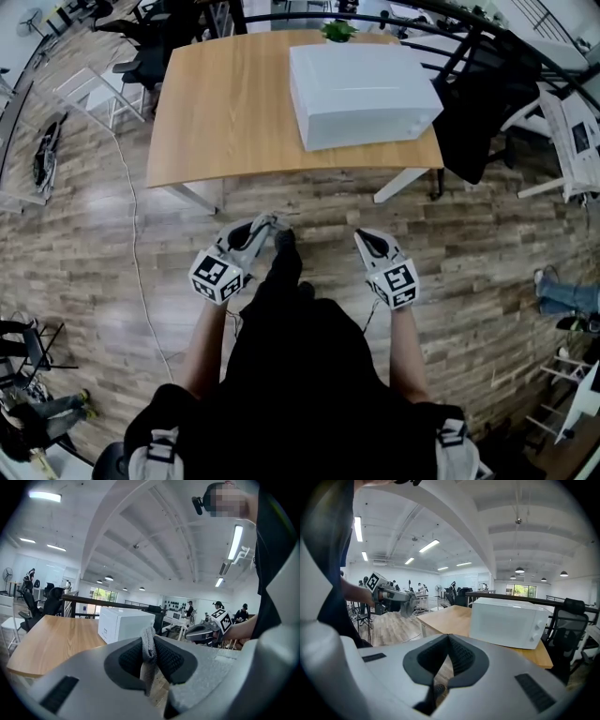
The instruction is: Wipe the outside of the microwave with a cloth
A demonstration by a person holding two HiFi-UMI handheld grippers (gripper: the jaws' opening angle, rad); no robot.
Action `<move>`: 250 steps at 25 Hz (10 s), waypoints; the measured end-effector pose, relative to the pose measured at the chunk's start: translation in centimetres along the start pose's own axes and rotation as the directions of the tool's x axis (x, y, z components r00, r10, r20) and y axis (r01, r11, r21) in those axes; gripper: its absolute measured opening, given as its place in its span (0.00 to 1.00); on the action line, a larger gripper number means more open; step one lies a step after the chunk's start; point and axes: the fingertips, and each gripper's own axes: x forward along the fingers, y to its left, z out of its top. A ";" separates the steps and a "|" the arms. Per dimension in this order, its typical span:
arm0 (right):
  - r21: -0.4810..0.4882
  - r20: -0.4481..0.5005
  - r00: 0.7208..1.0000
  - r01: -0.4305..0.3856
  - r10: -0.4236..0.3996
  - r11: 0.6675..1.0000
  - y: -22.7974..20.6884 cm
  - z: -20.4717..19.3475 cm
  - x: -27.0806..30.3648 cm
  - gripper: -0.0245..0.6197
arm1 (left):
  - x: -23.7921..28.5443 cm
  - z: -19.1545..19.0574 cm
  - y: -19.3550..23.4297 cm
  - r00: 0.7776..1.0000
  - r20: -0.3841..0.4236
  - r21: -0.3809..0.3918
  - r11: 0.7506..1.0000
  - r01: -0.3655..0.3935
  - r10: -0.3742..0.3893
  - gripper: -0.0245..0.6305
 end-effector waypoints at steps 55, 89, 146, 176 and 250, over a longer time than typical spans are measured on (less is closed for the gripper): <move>-0.132 0.028 0.999 0.046 -0.042 0.990 -22.6 16.3 26.3 0.04 | 25.5 2.2 20.5 0.974 -0.085 0.027 0.976 0.215 -0.212 0.11; -0.155 -0.002 1.000 -0.013 0.013 0.988 -23.4 16.5 28.0 0.04 | 30.2 3.2 20.0 0.967 -0.009 0.028 0.967 0.254 -0.254 0.11; -0.117 0.029 0.998 -0.046 0.050 0.992 -22.9 16.8 27.8 0.04 | 39.5 7.2 37.1 0.992 0.005 0.067 0.990 0.127 -0.128 0.11; -0.086 0.023 0.999 -0.038 0.041 0.996 -23.3 16.8 27.7 0.04 | 41.7 8.3 41.1 0.995 0.022 0.062 0.994 0.091 -0.093 0.11; -0.074 0.105 0.993 0.064 -0.056 0.995 -24.2 17.0 27.5 0.04 | 35.3 -1.2 28.9 0.992 0.027 0.029 0.992 0.124 -0.125 0.11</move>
